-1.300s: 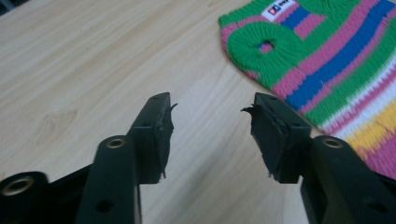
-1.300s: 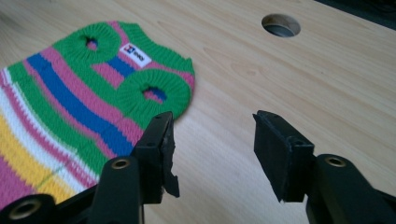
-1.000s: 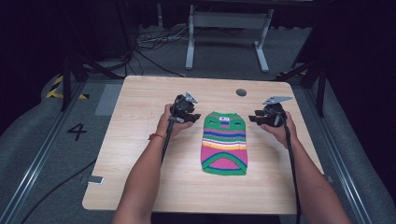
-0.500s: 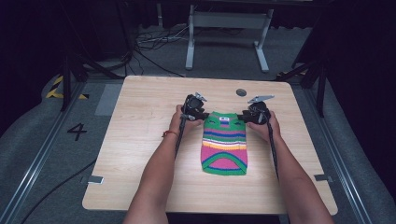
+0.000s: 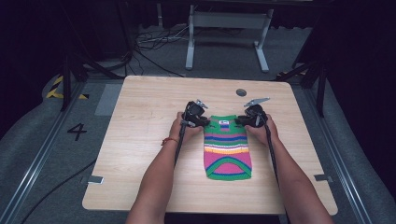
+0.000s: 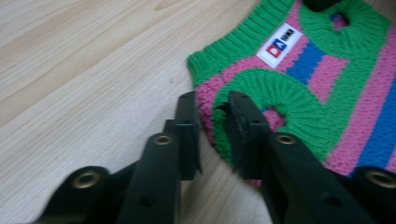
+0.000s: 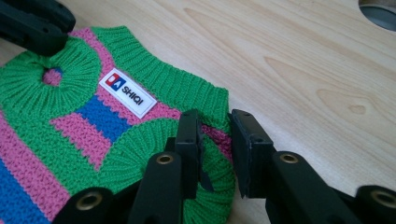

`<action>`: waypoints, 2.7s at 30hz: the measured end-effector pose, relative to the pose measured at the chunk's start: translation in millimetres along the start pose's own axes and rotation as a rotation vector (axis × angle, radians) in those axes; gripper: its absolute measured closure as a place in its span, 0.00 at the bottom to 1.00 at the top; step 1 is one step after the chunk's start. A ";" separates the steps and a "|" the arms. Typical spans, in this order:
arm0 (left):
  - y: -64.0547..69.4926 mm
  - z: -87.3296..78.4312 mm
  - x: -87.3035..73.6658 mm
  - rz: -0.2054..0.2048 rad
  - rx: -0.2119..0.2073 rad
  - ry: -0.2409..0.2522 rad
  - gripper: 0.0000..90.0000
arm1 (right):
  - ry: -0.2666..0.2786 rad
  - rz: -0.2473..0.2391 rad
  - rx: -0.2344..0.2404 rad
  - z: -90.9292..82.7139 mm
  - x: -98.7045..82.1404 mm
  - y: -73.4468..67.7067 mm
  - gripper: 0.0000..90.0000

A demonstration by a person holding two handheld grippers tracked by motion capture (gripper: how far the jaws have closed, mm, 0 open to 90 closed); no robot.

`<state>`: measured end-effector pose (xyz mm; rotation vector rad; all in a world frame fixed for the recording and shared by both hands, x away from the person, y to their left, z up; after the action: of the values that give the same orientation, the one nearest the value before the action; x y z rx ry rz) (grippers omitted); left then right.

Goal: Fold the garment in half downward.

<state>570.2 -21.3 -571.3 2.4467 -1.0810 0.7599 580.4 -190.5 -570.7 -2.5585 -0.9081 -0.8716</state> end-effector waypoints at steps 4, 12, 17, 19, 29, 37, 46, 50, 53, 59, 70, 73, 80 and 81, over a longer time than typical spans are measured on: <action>-14.4 -1.3 6.8 -0.067 0.097 0.050 0.57 | -0.002 0.001 -0.026 -3.5 2.8 -0.3 0.77; -12.3 6.4 14.1 -0.075 0.083 0.067 0.54 | 0.025 0.020 -0.061 2.3 11.3 5.6 0.72; -1.4 15.6 18.0 -0.077 0.030 0.076 0.54 | 0.033 0.037 -0.045 7.3 12.2 6.4 0.69; 1.2 17.4 18.1 -0.070 0.019 0.069 0.56 | 0.023 0.040 -0.027 8.9 10.3 6.3 0.69; 9.0 16.3 19.5 -0.013 -0.039 0.016 0.85 | 0.009 -0.006 0.018 9.6 10.9 -3.4 0.92; 4.3 12.0 22.0 0.029 0.018 0.009 0.93 | 0.021 -0.019 0.010 3.4 11.9 -4.6 0.94; 11.9 -12.7 40.1 0.095 0.044 0.066 0.92 | 0.110 -0.026 0.011 -19.9 25.8 -7.5 0.94; 13.0 -23.3 44.5 0.109 0.056 0.083 0.92 | 0.149 -0.041 0.023 -34.5 32.3 -11.8 0.94; 14.3 -28.7 44.9 0.121 0.062 0.085 0.92 | 0.168 -0.051 0.031 -42.2 34.0 -14.2 0.94; 11.2 -42.0 51.2 0.173 0.109 0.079 0.92 | 0.211 -0.079 0.048 -53.6 39.6 -20.4 0.94; 8.4 -60.0 60.5 0.220 0.131 0.100 0.92 | 0.265 -0.123 0.041 -64.3 62.6 -28.0 0.94; 9.6 -65.0 51.8 0.214 0.112 0.113 0.92 | 0.275 -0.129 0.056 -67.9 60.3 -30.5 0.94; 18.7 -72.4 34.4 0.258 0.087 0.123 0.91 | 0.270 -0.188 0.097 -72.7 45.9 -47.1 0.94; 20.3 -73.4 32.2 0.269 0.087 0.120 0.91 | 0.272 -0.191 0.106 -73.6 44.3 -50.1 0.94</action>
<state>548.9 -14.6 -491.7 2.3167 -1.3726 1.0428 542.6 -164.4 -482.5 -2.2215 -1.0916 -1.1582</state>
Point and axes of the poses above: each handheld gripper's, and its own axes: z roughly forward along the jaws, x roughly out of its top, y roughly to its right, the point moved 10 cm from there along z, roughly forward along the jaws, and after that the axes turned 3 degrees about -y, right-handed, at the moved point
